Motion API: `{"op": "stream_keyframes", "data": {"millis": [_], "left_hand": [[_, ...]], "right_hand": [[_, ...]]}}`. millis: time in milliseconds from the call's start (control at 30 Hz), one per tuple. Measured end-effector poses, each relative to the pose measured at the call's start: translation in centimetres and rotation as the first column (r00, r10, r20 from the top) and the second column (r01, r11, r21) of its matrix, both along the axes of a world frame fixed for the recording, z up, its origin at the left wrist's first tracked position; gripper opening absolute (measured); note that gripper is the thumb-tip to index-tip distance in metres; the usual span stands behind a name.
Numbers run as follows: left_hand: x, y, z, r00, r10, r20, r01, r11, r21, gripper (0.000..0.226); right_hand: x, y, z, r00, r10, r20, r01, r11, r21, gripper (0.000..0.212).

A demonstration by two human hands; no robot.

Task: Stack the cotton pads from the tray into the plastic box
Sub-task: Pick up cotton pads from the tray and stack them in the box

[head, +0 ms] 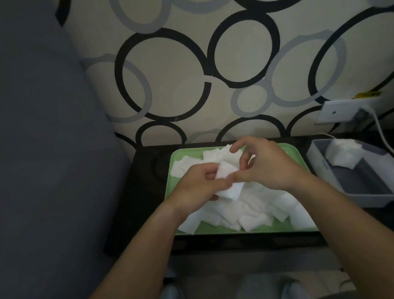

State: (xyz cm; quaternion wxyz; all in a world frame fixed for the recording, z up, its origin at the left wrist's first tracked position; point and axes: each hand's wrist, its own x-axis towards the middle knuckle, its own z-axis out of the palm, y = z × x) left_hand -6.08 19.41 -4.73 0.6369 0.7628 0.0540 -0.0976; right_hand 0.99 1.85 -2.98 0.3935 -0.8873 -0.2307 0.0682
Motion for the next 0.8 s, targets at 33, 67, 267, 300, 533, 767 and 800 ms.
{"op": "stream_keyframes", "data": {"millis": [33, 67, 267, 300, 533, 767, 800], "left_hand": [[0.0, 0.0, -0.2, 1.0, 0.014, 0.02, -0.014, 1.0, 0.014, 0.019], [0.2, 0.0, -0.4, 0.998, 0.052, 0.035, -0.052, 0.999, 0.015, 0.024], [1.2, 0.3, -1.0, 0.952, 0.303, 0.03, -0.304, 0.953, 0.01, 0.027], [1.3, 0.4, -1.1, 0.947, 0.321, 0.025, -0.322, 0.947, 0.003, 0.028], [1.9, -0.8, -1.3, 0.95, 0.313, 0.006, -0.313, 0.949, -0.03, 0.026], [2.4, -2.1, -1.4, 0.954, 0.298, 0.022, -0.297, 0.955, -0.009, 0.024], [2.5, -2.2, -1.4, 0.954, 0.299, 0.023, -0.299, 0.954, -0.011, 0.024]], "right_hand": [[0.2, -0.2, -0.3, 1.0, -0.025, 0.006, 0.025, 1.0, 0.016, 0.044], [0.4, -0.4, -0.5, 0.998, -0.06, 0.015, 0.059, 0.998, 0.033, 0.032], [2.9, -3.4, -3.1, 0.969, -0.241, 0.054, 0.238, 0.969, 0.061, 0.013], [3.0, -3.8, -3.5, 0.974, -0.221, 0.039, 0.219, 0.975, 0.044, 0.014], [3.3, -5.3, -4.3, 0.998, -0.06, 0.005, 0.06, 0.994, -0.092, 0.03], [3.2, -5.5, -4.8, 0.998, -0.031, -0.049, 0.025, 0.993, -0.118, 0.028], [3.1, -5.6, -4.8, 0.998, -0.032, -0.051, 0.026, 0.994, -0.108, 0.028]]}}
